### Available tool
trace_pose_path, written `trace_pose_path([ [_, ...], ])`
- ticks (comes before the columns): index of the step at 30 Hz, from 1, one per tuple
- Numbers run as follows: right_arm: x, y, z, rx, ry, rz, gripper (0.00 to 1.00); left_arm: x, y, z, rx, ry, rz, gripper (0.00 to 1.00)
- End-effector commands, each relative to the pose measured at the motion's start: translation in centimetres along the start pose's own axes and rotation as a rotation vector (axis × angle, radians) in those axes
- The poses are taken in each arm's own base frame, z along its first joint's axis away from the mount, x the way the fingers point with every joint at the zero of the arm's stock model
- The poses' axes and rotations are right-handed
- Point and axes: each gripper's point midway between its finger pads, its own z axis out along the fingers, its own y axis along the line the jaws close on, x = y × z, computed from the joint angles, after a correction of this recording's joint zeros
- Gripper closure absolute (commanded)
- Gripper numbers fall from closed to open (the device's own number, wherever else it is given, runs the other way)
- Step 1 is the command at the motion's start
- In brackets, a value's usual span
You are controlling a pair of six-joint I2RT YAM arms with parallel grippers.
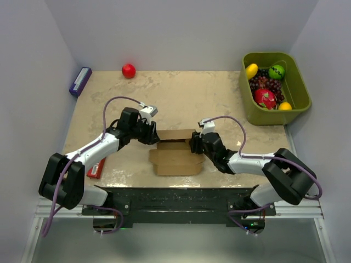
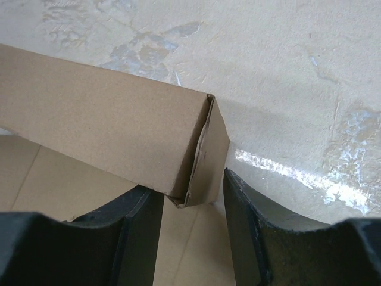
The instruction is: Fold the paper box
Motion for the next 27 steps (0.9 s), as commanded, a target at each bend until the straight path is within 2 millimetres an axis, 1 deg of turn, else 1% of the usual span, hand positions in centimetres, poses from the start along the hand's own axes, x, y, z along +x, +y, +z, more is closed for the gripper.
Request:
trace_pose_path([
  [1, -2.3, -0.1, 0.5, 0.034, -0.111, 0.047, 0.54, -0.4, -0.4, 0.0, 0.023, 0.008, 0.023, 0.64],
  [8, -2.1, -0.3, 1.0, 0.049, -0.131, 0.075, 0.60, -0.2, -0.6, 0.2, 0.038, 0.014, 0.019, 0.64],
  [15, -1.6, -0.2, 1.2, 0.050, -0.120, 0.070, 0.69, -0.2, -0.7, 0.2, 0.050, 0.016, 0.019, 0.65],
  [20, -1.5, -0.4, 1.2, 0.060, -0.116, 0.065, 0.70, -0.4, -0.9, 0.1, 0.056, 0.008, 0.025, 0.65],
  [23, -1.5, -0.7, 1.1, 0.072, -0.118, 0.068, 0.69, -0.9, -1.0, -0.3, 0.051, -0.015, 0.041, 0.60],
  [24, -1.5, -0.8, 1.0, 0.074, -0.118, 0.066, 0.68, -1.1, -1.0, -0.5, 0.046, -0.023, 0.049, 0.53],
  [26, -1.5, -0.8, 1.0, 0.074, -0.118, 0.063, 0.68, -2.1, -1.0, -1.1, 0.032, -0.064, 0.081, 0.45],
  [27, -1.6, -0.7, 0.9, 0.070, -0.120, 0.063, 0.67, -2.4, -1.0, -1.4, 0.027, -0.082, 0.098, 0.36],
])
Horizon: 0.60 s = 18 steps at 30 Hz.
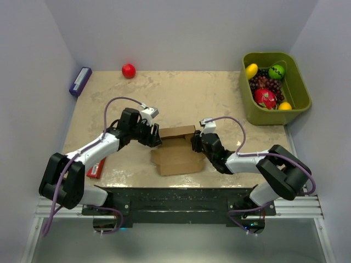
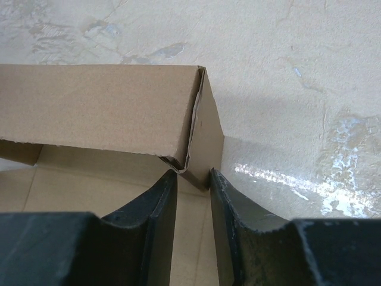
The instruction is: Fold the paper box
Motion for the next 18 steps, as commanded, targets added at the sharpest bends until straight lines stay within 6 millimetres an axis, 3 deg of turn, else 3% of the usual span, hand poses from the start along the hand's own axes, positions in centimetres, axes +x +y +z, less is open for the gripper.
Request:
trace_pose_path([
  [1, -1.0, -0.1, -0.1, 0.015, -0.046, 0.012, 0.68, -4.0, -1.1, -2.3, -0.001, -0.150, 0.116, 0.33],
  [5, -0.7, 0.1, 0.0, 0.005, -0.023, -0.007, 0.68, -6.3, -1.6, -3.9, -0.040, -0.250, 0.229, 0.29],
  [8, -0.5, 0.3, -0.1, -0.005, -0.005, -0.017, 0.68, -7.7, -4.1, -4.2, -0.024, -0.305, 0.378, 0.29],
  [9, -0.5, 0.4, -0.1, -0.012, -0.001, -0.017, 0.68, -7.3, -6.3, -3.6, 0.010, -0.296, 0.452, 0.29],
  [12, -0.2, 0.5, -0.3, -0.022, 0.015, -0.023, 0.68, -6.8, -8.3, -2.2, 0.030, -0.277, 0.607, 0.28],
  [18, 0.1, 1.2, -0.3, -0.059, 0.026, -0.015, 0.68, -7.6, -7.9, -1.1, -0.082, -0.253, 0.728, 0.31],
])
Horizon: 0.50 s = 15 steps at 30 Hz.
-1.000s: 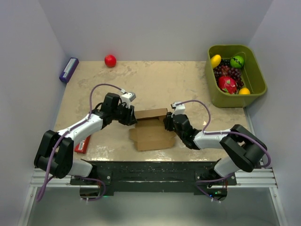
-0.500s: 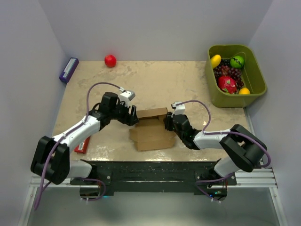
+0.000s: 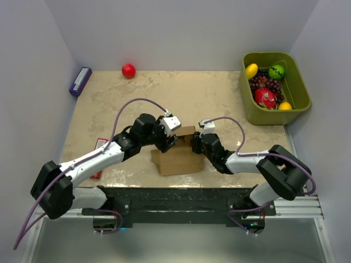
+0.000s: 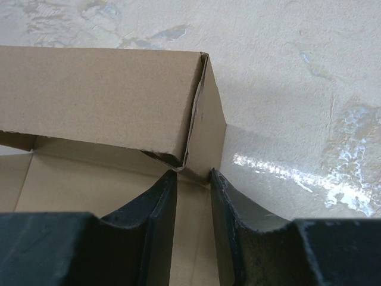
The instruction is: Fold the paper box
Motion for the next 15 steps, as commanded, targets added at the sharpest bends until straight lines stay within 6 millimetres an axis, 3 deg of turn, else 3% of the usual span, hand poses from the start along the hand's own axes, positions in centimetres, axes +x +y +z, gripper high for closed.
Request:
trace_pose_path([
  [1, -0.8, 1.2, 0.0, -0.048, -0.016, 0.000, 0.68, -3.0, 2.4, 0.2, -0.141, -0.034, 0.201, 0.31],
  [4, -1.0, 1.4, -0.1, -0.056, -0.019, 0.001, 0.68, -3.7, 2.2, 0.9, -0.170, -0.025, 0.277, 0.30],
  [8, -1.0, 1.5, -0.1, -0.064, -0.017, 0.005, 0.68, -2.5, 2.5, 2.2, -0.198, 0.043, 0.328, 0.30],
  [12, -1.0, 1.5, -0.1, -0.062, -0.011, 0.002, 0.68, -2.1, 3.0, 2.3, -0.236, 0.057, 0.361, 0.30],
  [14, -1.1, 1.4, -0.2, -0.057, -0.013, 0.001, 0.68, -0.8, 3.0, 2.3, -0.237, 0.085, 0.376, 0.28],
  [15, -1.2, 1.4, -0.2, -0.057, -0.015, 0.003, 0.68, -1.3, 3.2, 2.5, -0.257, 0.063, 0.396, 0.28],
])
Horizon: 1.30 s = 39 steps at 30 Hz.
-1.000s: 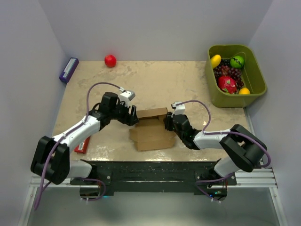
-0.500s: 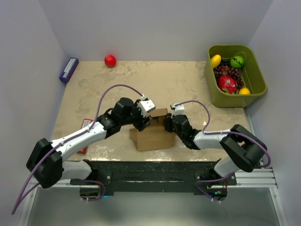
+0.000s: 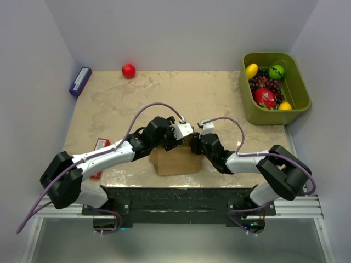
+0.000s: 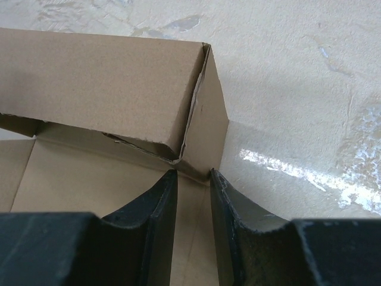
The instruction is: Fold the paper box
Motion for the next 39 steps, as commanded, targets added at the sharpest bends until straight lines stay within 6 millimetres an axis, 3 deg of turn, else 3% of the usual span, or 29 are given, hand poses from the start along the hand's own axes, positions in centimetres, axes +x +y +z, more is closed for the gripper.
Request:
trace_pose_path([
  [1, -1.6, 0.8, -0.1, -0.020, -0.039, 0.003, 0.68, -0.5, 2.0, 0.2, -0.118, -0.017, 0.076, 0.27],
  [14, -1.8, 1.1, -0.2, -0.037, -0.039, 0.008, 0.68, 2.4, 0.8, 2.0, -0.109, 0.076, 0.131, 0.22],
  [22, -2.0, 1.6, -0.2, -0.061, -0.048, 0.006, 0.68, 3.9, 0.6, 2.7, -0.154, 0.144, 0.165, 0.43],
  [32, -3.1, 0.4, -0.2, -0.036, -0.078, 0.000, 0.64, 4.5, -0.1, 2.9, -0.162, 0.168, 0.205, 0.66],
  [39, -3.9, -0.7, -0.1, -0.049, -0.109, 0.007, 0.57, 4.9, -0.2, 3.0, -0.164, 0.181, 0.222, 0.69],
])
